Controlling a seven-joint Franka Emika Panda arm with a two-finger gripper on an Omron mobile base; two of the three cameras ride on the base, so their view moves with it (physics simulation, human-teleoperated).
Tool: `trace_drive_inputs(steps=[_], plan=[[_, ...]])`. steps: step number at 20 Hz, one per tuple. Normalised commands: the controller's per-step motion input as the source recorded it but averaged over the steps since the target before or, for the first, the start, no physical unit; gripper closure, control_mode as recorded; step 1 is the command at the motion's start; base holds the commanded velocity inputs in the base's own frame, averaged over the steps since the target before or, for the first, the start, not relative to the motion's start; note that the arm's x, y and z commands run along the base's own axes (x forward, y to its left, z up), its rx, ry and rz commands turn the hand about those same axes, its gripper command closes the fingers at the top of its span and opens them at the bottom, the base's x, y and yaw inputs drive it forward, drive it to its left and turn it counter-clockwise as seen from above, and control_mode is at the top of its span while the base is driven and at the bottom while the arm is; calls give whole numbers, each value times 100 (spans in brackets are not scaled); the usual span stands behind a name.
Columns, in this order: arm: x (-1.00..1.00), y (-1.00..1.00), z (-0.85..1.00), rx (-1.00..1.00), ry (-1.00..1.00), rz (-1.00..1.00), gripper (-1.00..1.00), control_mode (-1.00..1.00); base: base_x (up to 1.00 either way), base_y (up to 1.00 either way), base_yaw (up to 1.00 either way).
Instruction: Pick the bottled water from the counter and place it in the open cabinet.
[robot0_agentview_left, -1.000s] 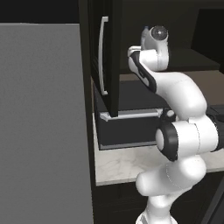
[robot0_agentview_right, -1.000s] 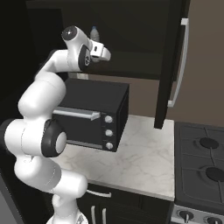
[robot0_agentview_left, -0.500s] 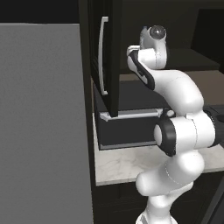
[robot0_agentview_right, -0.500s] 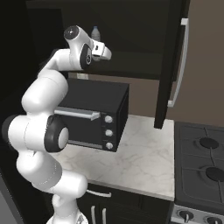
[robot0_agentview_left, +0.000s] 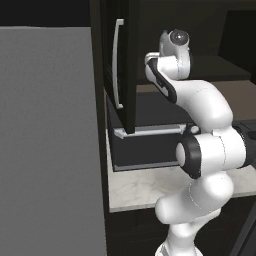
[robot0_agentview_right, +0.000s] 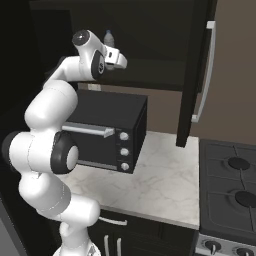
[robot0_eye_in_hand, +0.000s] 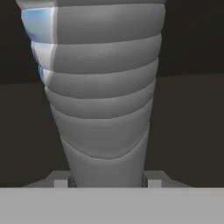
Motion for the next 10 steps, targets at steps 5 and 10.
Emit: trace_drive_inputs(steps=[5,10], plan=[[0,0,0,0,0,0,100,-100,0,0,0],[0,0,0,0,0,0,100,-100,0,0,0]])
